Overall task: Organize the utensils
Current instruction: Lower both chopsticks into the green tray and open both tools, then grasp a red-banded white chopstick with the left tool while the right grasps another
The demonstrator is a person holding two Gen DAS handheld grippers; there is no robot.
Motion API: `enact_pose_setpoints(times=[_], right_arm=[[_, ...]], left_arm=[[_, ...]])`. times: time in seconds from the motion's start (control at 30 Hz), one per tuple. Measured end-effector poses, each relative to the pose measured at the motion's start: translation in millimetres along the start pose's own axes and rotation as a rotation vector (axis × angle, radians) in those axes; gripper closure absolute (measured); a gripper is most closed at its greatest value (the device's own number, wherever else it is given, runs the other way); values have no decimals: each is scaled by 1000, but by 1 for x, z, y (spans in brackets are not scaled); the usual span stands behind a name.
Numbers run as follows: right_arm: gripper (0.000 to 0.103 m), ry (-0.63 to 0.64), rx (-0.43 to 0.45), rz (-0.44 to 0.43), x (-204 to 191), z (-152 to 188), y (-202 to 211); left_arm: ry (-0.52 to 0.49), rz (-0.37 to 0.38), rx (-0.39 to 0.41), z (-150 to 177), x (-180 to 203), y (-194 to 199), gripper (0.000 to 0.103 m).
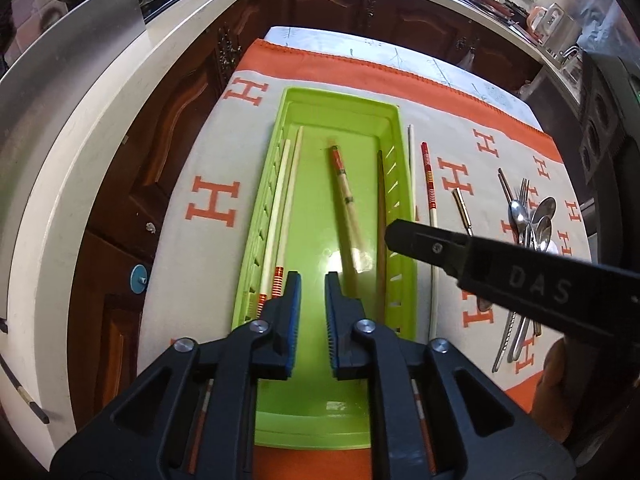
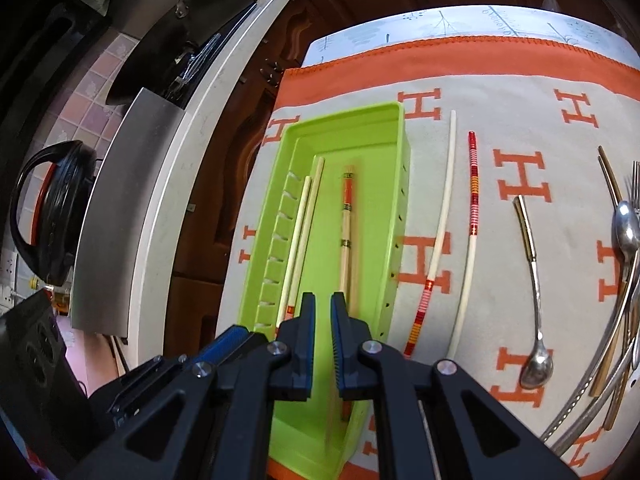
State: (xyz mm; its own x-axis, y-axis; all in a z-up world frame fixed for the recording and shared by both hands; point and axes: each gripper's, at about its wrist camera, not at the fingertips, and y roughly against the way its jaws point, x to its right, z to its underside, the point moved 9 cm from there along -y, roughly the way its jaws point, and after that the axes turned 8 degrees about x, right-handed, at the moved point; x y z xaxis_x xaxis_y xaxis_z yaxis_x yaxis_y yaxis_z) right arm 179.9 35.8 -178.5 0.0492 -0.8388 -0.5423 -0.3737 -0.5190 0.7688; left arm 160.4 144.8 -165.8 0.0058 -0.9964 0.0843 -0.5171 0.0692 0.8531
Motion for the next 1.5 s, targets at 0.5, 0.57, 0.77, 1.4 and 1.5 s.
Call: enact_pose_setpoints(times=[0.5, 0.57, 0.77, 1.4, 1.5], right_arm=[[95, 14, 93, -1, 26, 7, 62], [95, 5, 113, 10, 36, 5, 72], [94, -37, 135, 23, 60, 3, 88], [89, -138, 86, 26, 110, 3, 76], [90, -147, 82, 26, 115, 0, 72]], left_arm=[[-33, 15, 58, -1, 18, 32, 74], [-43, 19, 63, -1, 23, 35, 74], [-72, 44, 72, -1, 42, 44, 74], [-159, 95, -99, -41, 115, -35, 75], [-175, 88, -142, -49, 125, -58, 83]])
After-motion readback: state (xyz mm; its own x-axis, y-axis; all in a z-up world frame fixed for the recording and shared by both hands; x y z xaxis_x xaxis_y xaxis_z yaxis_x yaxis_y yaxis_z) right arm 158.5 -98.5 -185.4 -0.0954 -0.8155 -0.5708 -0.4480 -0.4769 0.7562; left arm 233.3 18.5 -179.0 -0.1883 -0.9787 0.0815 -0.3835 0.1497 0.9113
